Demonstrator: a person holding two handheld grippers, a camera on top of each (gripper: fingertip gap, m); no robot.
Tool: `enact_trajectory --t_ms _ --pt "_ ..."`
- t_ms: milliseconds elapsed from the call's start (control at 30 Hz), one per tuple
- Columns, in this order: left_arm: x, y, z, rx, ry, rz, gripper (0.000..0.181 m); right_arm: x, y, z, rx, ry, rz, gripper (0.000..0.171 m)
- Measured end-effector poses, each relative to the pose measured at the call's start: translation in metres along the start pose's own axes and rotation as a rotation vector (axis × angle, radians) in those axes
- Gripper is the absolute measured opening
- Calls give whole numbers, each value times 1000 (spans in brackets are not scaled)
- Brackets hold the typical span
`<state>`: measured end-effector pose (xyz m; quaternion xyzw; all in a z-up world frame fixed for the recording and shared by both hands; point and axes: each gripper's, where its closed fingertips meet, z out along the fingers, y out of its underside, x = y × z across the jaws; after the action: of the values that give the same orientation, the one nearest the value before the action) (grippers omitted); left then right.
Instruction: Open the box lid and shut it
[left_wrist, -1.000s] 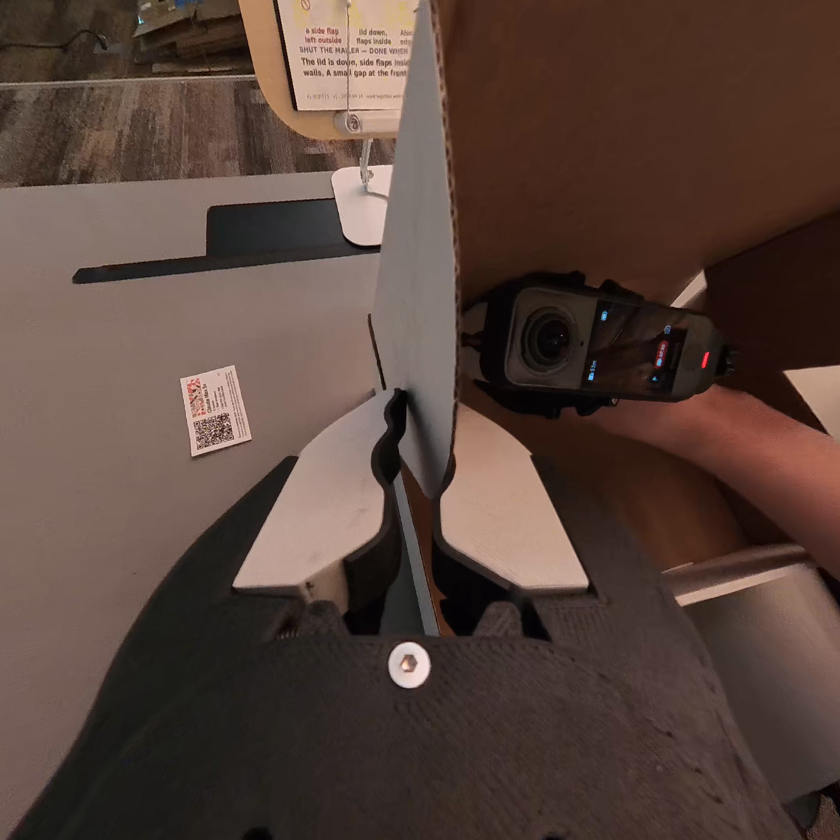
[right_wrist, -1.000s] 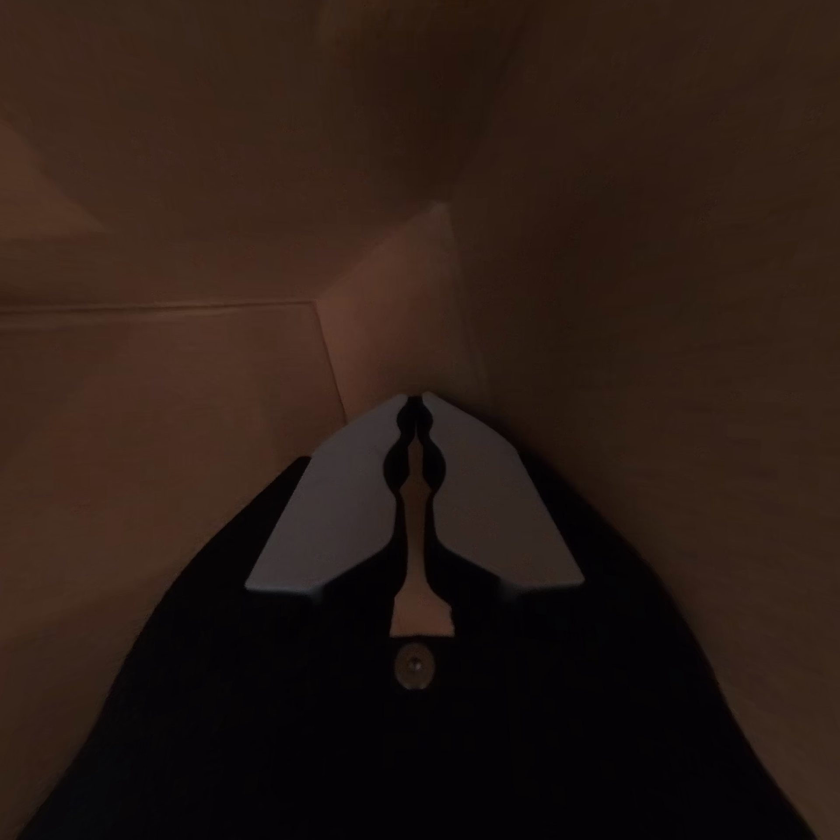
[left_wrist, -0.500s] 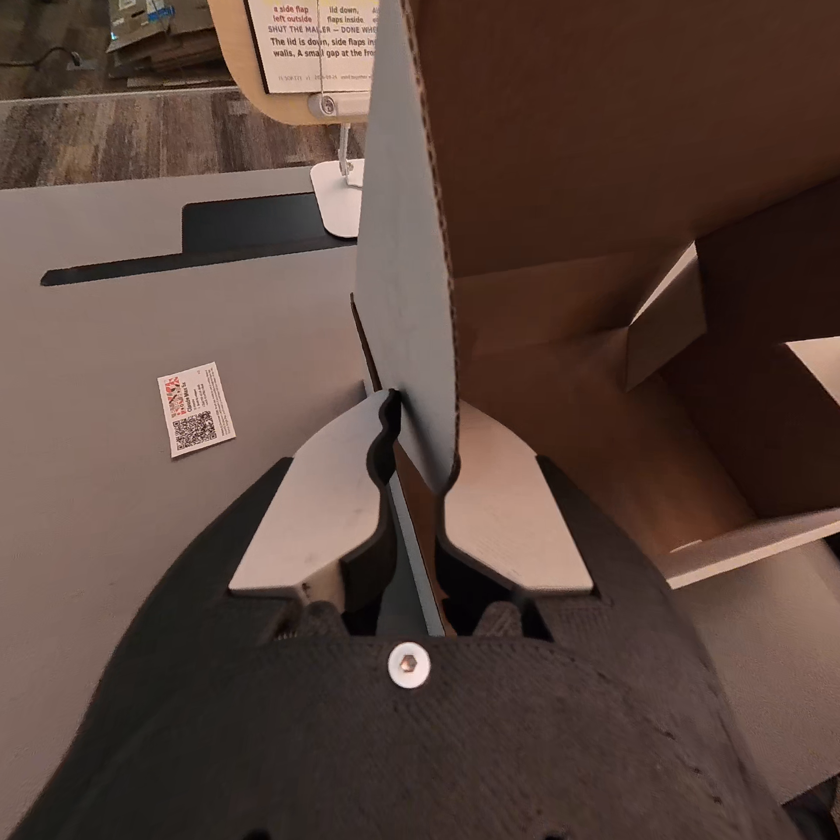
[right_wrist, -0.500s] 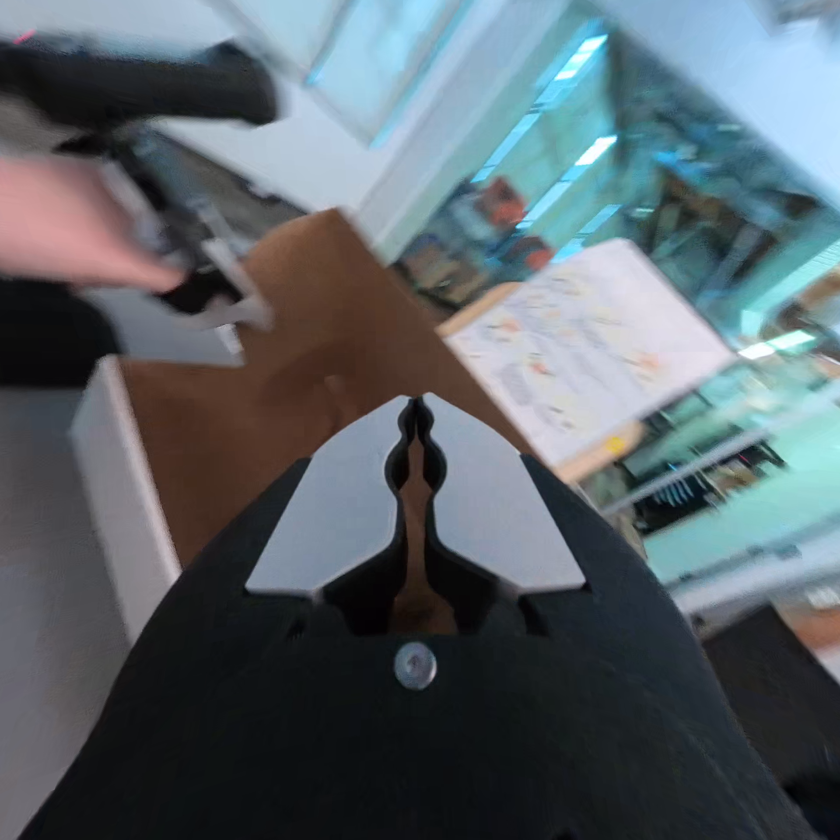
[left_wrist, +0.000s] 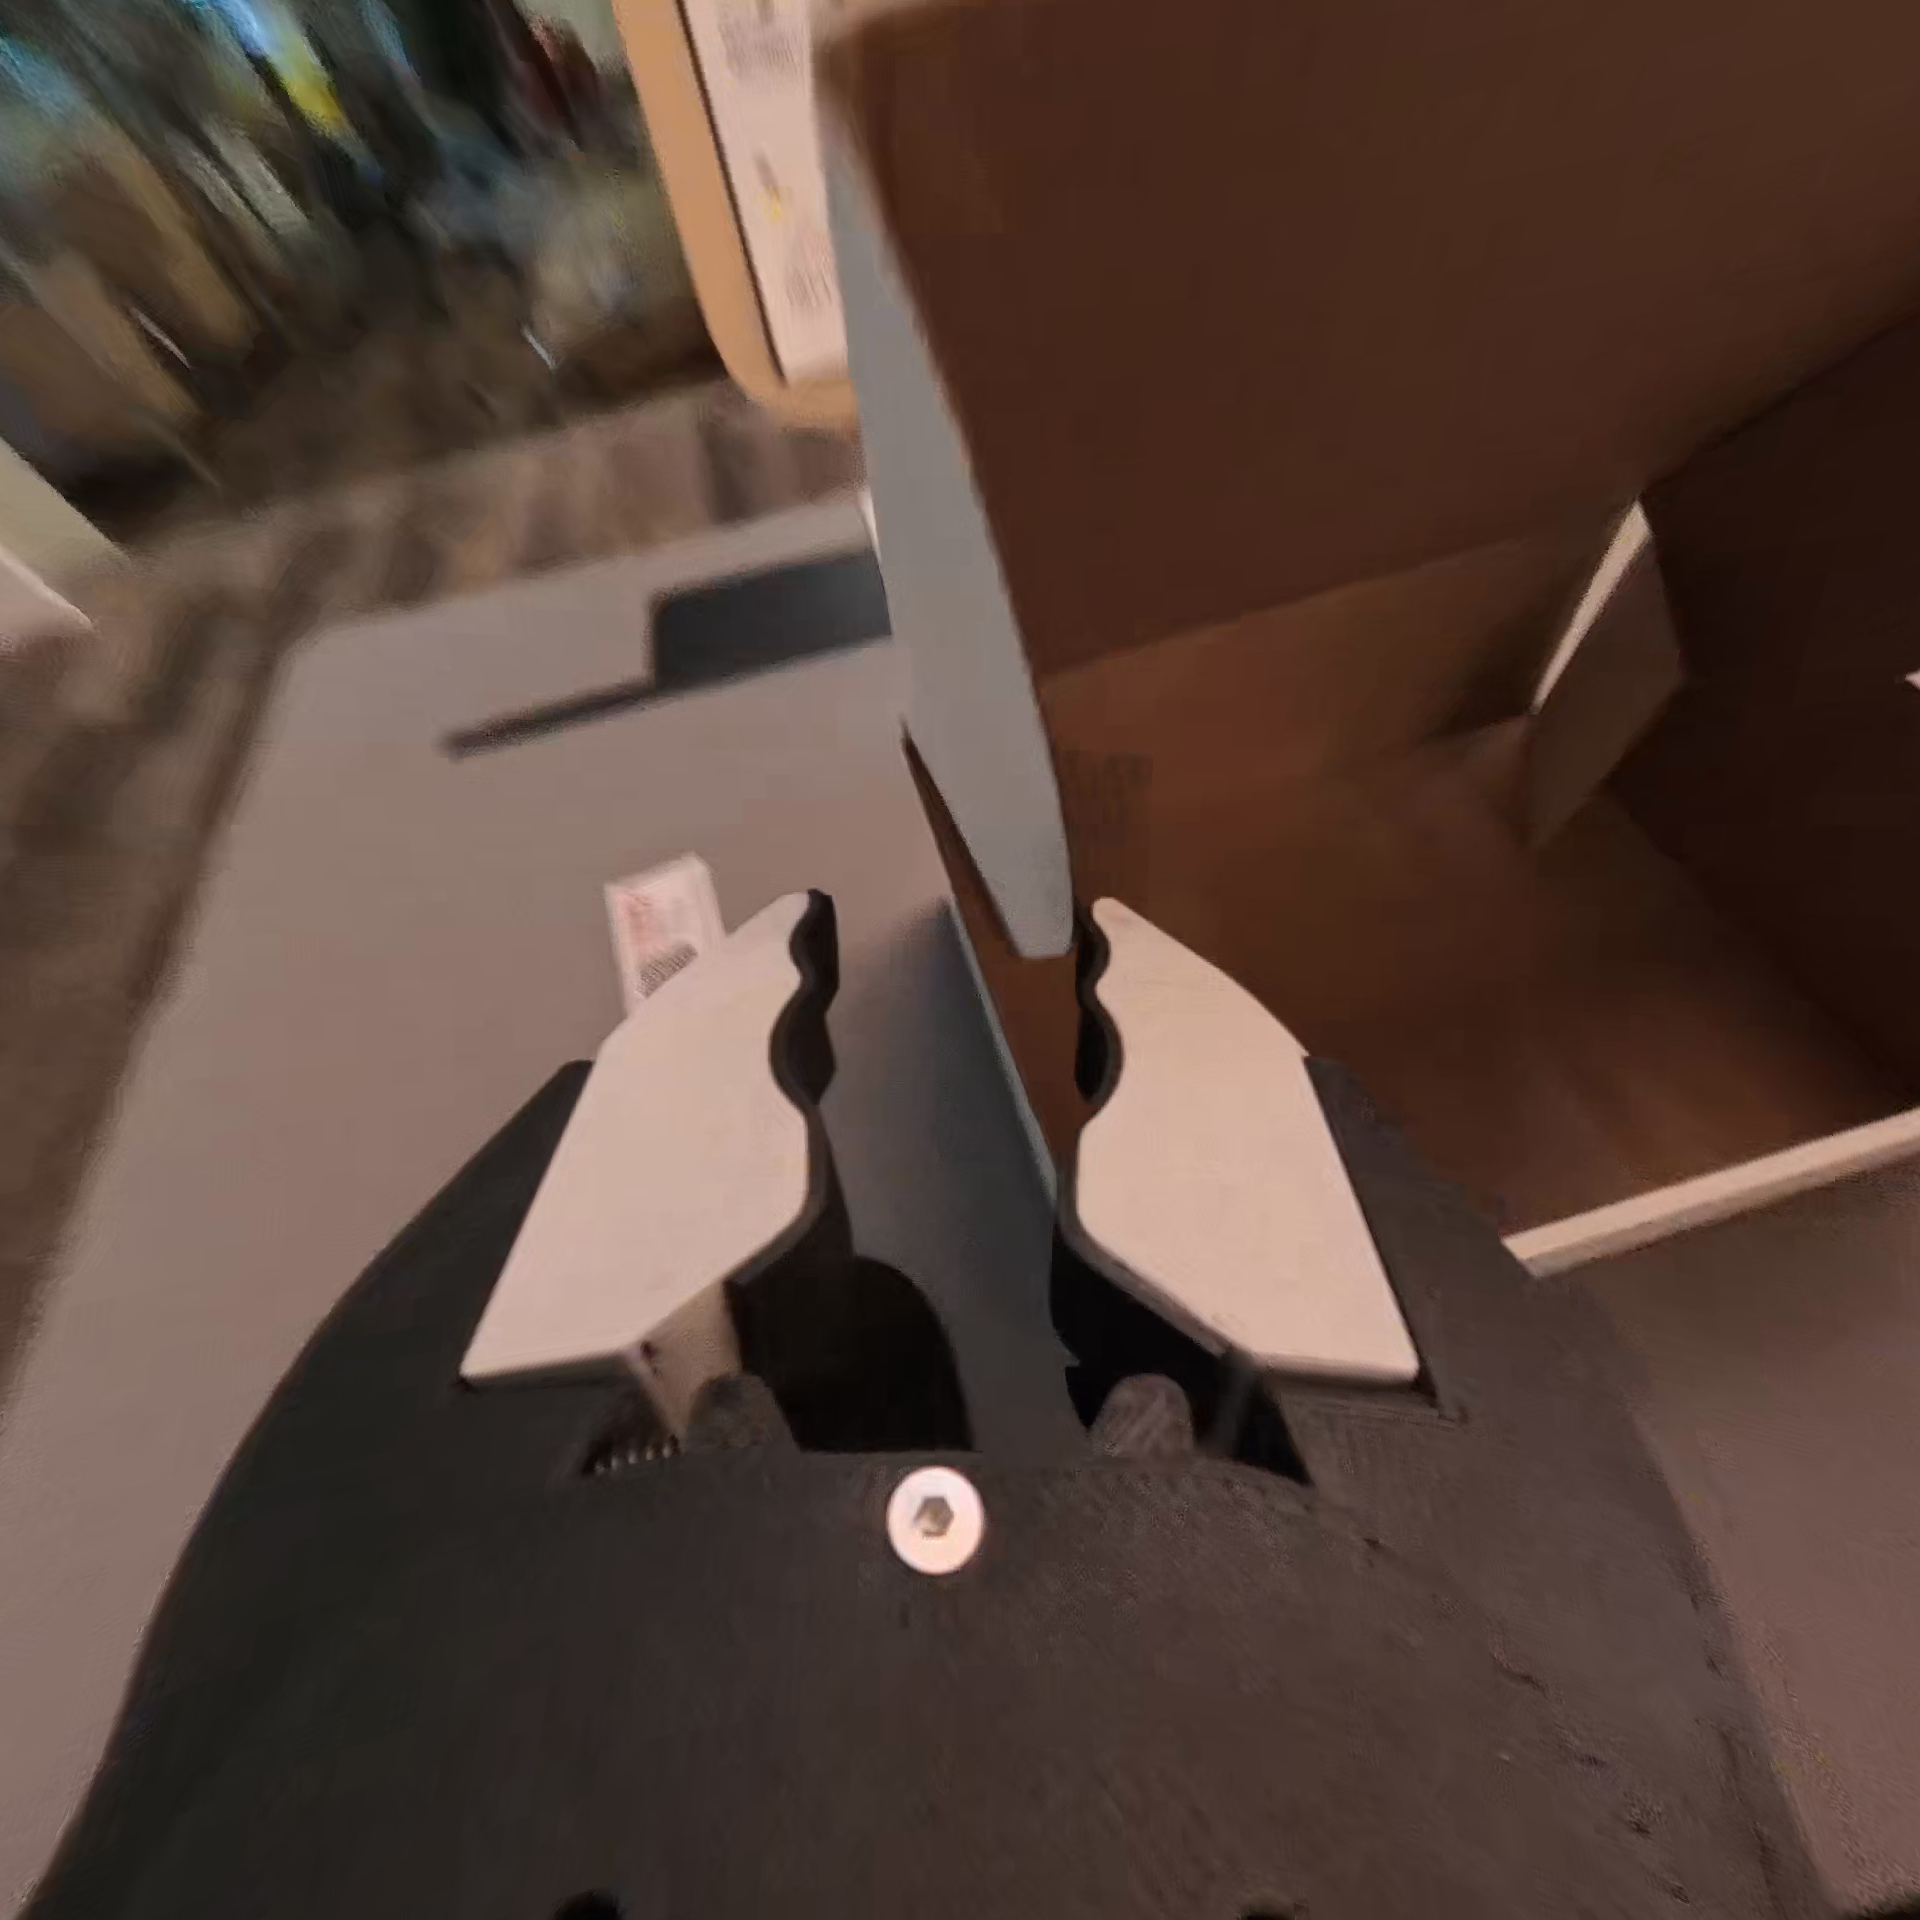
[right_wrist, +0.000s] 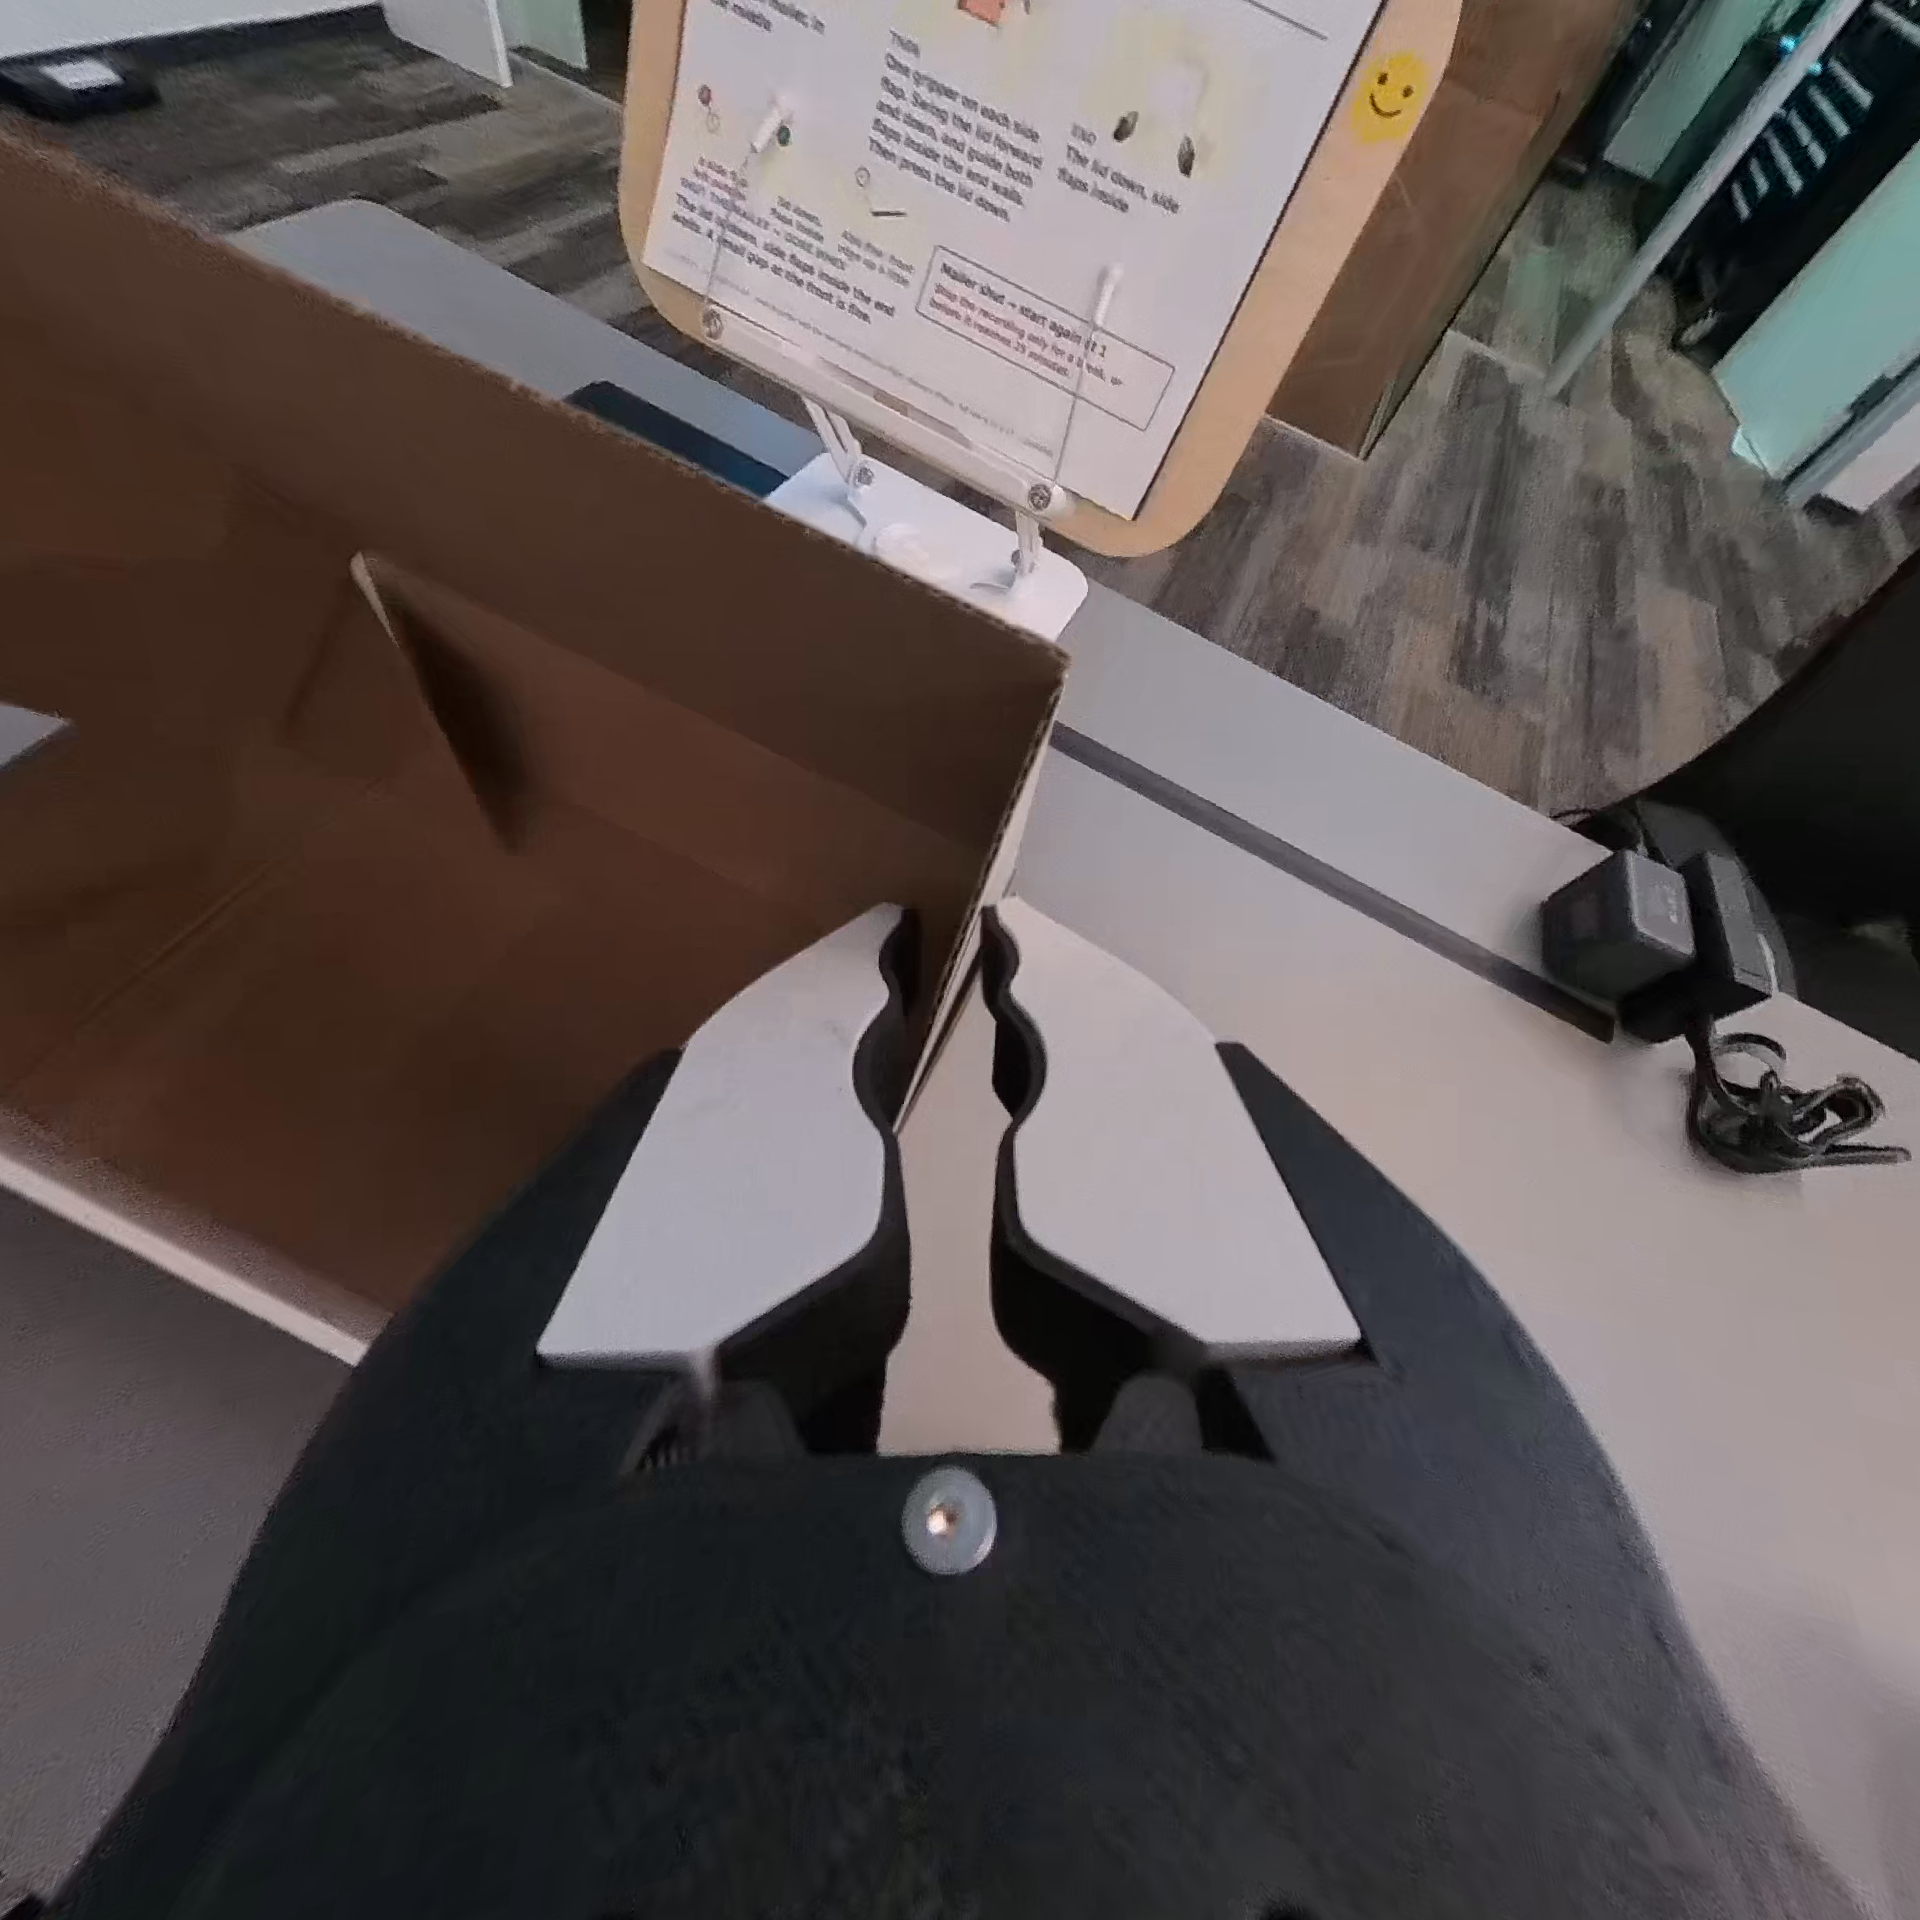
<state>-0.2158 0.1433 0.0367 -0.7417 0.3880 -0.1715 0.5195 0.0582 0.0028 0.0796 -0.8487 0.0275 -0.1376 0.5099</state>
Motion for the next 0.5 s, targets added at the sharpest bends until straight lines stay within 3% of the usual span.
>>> enact_trajectory --t_ms 33,133,233,400,500 --pt "7 -11 -18 85 -36 66 43 1 -1 0 -10 11 1 10" --pt "63 -38 -57 250 27 224 41 3 -2 2 -47 44 -20 8" --pt "156 -46 -55 265 382 241 41 3 -3 3 -73 48 4 8" --pt "226 -32 50 28 590 272 37 3 -1 3 -101 28 58 7" --pt "244 -17 96 -42 618 333 31 4 0 3 -104 23 62 7"
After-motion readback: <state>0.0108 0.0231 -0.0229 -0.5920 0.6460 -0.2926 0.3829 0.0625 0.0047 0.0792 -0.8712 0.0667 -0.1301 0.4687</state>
